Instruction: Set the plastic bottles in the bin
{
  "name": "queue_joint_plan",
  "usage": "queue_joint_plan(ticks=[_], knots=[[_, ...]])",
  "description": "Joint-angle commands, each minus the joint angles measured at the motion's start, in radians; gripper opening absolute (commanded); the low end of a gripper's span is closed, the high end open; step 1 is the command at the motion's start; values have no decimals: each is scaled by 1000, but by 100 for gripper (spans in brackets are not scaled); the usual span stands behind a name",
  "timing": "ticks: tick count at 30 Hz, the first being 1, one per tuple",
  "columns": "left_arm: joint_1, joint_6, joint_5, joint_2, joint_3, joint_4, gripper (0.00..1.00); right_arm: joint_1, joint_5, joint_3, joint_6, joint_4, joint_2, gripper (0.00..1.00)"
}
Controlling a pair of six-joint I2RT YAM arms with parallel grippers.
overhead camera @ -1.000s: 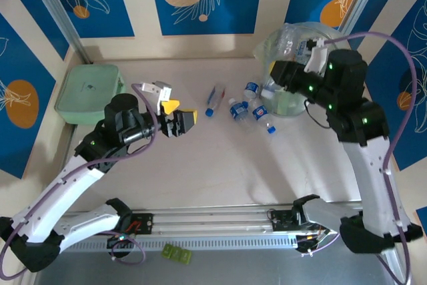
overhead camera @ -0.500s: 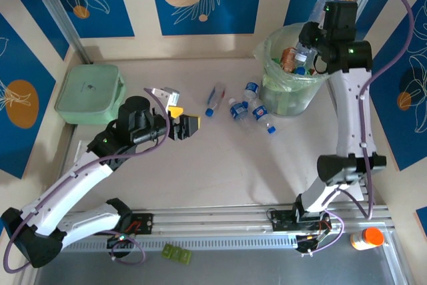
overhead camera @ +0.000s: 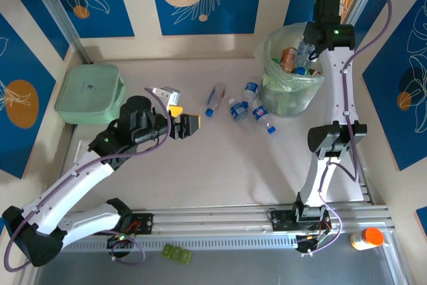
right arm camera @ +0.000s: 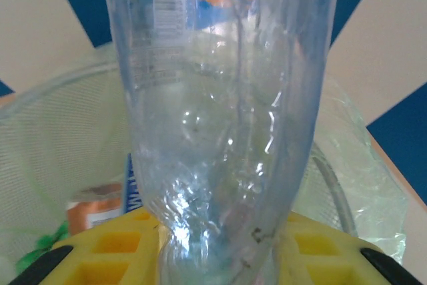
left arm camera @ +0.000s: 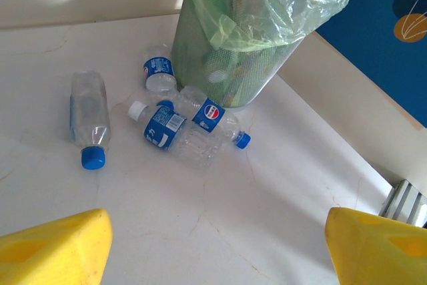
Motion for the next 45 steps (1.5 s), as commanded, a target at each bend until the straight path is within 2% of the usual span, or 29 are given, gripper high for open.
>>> queue_joint_plan(ticks=[1,8,13,18,22,28,34,37,42,45], knots=[[-14,13,-17,2,-6,21,83,-18,22,40,6,-45,34,33],[-14,21,-31,4,-2,16,83,-22,21,-25,84,-133,60,34],[-14,23,-37,10,2,17,83,-23,-40,-117,110,-119,55,37],[-14,23,-41,14,2,17,84,-32,-82,-112,116,-120,79,49],[-16,25,-45,17,5,15,84,-22,-69,0,96,-170,108,61],[-15,26,-53,17,8,12,85,-16,-41,39,93,-167,59,67],[-16,32,-64,13,8,7,85,0,-33,-13,80,-108,-20,67],[-15,34,-69,11,10,6,85,-2,-50,-38,84,-94,-33,62],[-14,36,-81,7,6,5,85,-12,-65,-102,89,-79,-35,48],[-14,37,-86,2,4,6,85,-39,-96,-142,95,-62,-27,45]])
